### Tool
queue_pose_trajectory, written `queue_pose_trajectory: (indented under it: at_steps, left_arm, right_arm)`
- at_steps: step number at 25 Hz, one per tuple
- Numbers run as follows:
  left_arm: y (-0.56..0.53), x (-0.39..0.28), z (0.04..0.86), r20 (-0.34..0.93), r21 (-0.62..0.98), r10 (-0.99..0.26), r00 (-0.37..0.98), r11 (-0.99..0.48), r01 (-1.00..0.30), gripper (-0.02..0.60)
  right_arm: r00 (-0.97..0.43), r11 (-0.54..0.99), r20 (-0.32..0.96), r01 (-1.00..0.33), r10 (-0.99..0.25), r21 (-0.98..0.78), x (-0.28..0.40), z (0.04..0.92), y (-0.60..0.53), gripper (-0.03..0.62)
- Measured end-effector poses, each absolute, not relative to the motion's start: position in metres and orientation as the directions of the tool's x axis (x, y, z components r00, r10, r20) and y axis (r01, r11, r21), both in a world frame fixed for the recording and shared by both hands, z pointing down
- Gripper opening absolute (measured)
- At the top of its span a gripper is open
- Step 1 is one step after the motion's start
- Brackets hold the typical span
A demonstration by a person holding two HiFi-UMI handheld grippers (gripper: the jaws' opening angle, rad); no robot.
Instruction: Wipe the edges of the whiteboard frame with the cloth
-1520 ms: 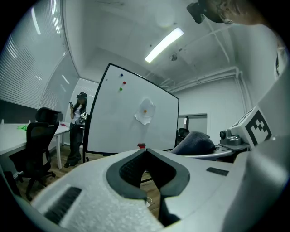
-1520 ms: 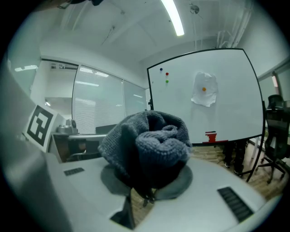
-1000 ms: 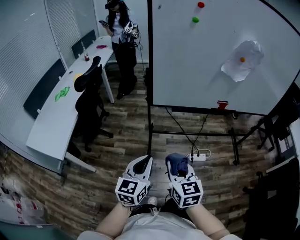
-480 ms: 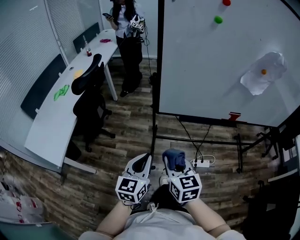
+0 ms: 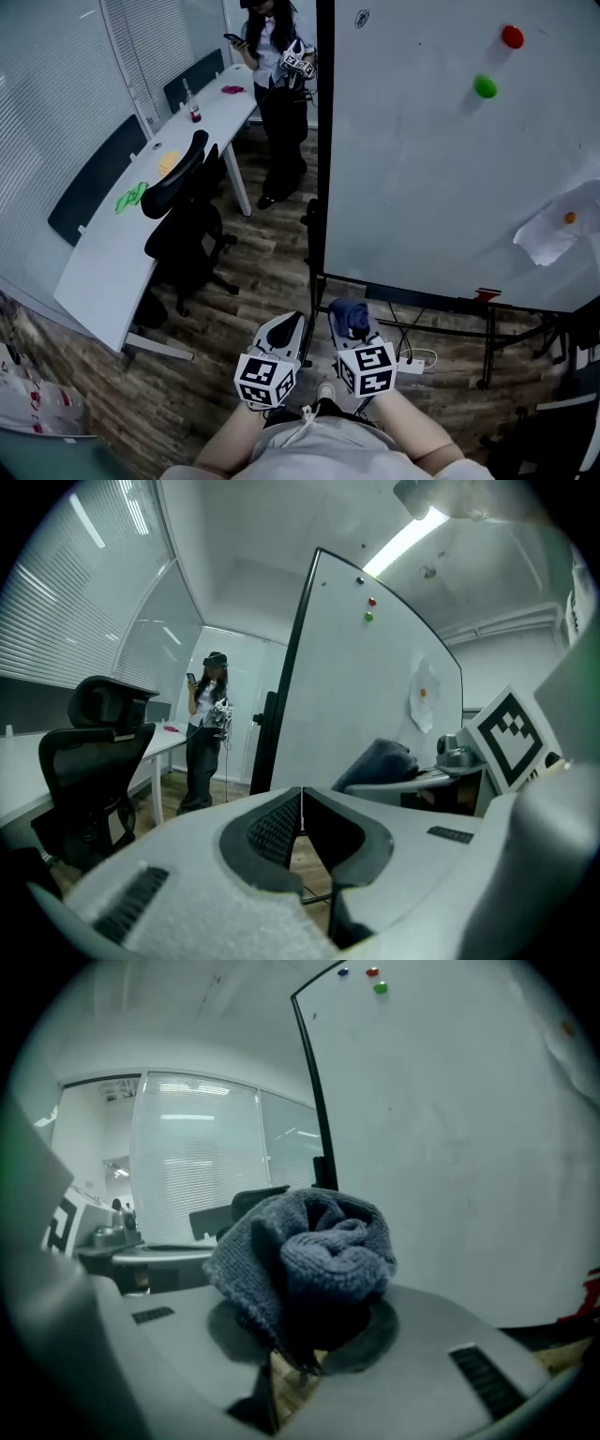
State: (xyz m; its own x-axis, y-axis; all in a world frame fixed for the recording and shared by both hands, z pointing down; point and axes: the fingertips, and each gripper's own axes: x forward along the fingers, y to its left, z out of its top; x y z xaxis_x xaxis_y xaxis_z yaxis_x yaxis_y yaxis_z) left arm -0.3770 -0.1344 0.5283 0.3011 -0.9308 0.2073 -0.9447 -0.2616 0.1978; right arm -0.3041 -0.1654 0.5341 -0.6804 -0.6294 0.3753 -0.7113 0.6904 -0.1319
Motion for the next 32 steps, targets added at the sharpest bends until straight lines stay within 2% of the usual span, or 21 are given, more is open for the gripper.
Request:
queue_pose_trajectory:
  at_steps: [5, 15, 21, 27, 32]
  left_arm:
    - [-0.168, -0.387, 0.536, 0.189, 0.213, -0.936, 0.296, -0.255, -0.943, 0.02]
    - [-0.201, -0.419, 0.587, 0.275, 0.217, -0.902, 0.332, -0.278, -0.936, 0.02]
    - [-0.22, -0.433, 0.595, 0.247, 0.193, -0.901, 0.356, -0.314, -0.93, 0.02]
    - [-0.22, -0.445, 0.612, 0.261, 0.227, -0.899, 0.351, -0.296, -0.928, 0.02]
    - [-0.207, -0.452, 0.629, 0.302, 0.248, -0.898, 0.321, -0.251, -0.936, 0.02]
  right_arm:
    - [-0.676, 0.719, 0.432, -0.69, -0.597, -0.087, -0.318, 0.564, -0.211, 0.069]
    - [-0.623, 0.706, 0.583, -0.699, -0.522, -0.115, -0.361, 0.641, -0.252, 0.069]
    - [-0.582, 0.702, 0.601, -0.711, -0.547, -0.049, -0.378, 0.669, -0.279, 0.069]
    - [-0.539, 0.677, 0.659, -0.734, -0.525, -0.06, -0.381, 0.713, -0.288, 0.069]
    - [-0.555, 0.691, 0.655, -0.72, -0.513, -0.07, -0.381, 0.719, -0.292, 0.069]
